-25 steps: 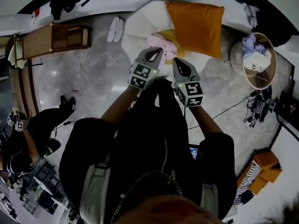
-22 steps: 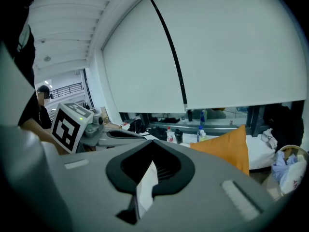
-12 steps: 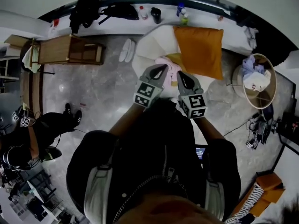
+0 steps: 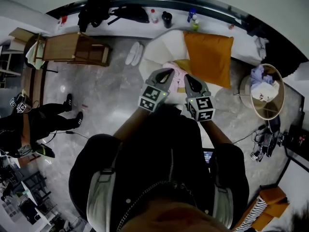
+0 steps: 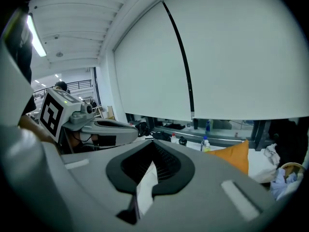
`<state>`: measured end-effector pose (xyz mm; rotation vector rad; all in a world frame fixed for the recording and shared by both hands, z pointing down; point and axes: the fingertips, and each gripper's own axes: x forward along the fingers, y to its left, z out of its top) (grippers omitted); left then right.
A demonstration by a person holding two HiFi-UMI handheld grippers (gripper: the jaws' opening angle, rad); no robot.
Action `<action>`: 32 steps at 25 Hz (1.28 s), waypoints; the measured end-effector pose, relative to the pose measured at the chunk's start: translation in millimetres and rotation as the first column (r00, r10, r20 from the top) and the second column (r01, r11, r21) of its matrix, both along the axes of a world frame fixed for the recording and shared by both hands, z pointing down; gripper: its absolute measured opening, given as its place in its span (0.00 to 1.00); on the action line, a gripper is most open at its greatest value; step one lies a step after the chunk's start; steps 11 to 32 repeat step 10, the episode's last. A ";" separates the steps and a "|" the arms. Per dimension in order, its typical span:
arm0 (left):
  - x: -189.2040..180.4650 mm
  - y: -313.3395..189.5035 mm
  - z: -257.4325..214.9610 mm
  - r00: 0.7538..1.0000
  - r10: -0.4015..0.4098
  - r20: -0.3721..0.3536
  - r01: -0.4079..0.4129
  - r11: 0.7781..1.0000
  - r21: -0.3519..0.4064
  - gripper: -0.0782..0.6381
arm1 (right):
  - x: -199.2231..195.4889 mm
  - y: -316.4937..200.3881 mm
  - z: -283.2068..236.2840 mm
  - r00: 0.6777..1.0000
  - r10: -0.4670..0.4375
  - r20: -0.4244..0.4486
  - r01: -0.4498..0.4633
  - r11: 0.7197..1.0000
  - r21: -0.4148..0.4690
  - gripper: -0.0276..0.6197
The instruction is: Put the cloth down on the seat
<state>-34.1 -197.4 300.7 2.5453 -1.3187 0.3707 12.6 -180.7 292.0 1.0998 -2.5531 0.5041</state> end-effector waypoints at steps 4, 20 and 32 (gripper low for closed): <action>-4.0 4.2 1.0 1.000 -0.003 0.008 0.003 1.000 -0.002 0.12 | -3.5 2.4 6.5 1.000 -0.022 -0.019 0.022 1.000 0.005 0.05; -12.7 5.8 2.6 1.000 -0.011 0.013 0.011 1.000 0.010 0.12 | -11.0 3.8 13.5 0.999 -0.035 -0.042 0.035 0.999 0.010 0.05; -12.7 5.8 2.6 1.000 -0.011 0.013 0.011 1.000 0.010 0.12 | -11.0 3.8 13.5 0.999 -0.035 -0.042 0.035 0.999 0.010 0.05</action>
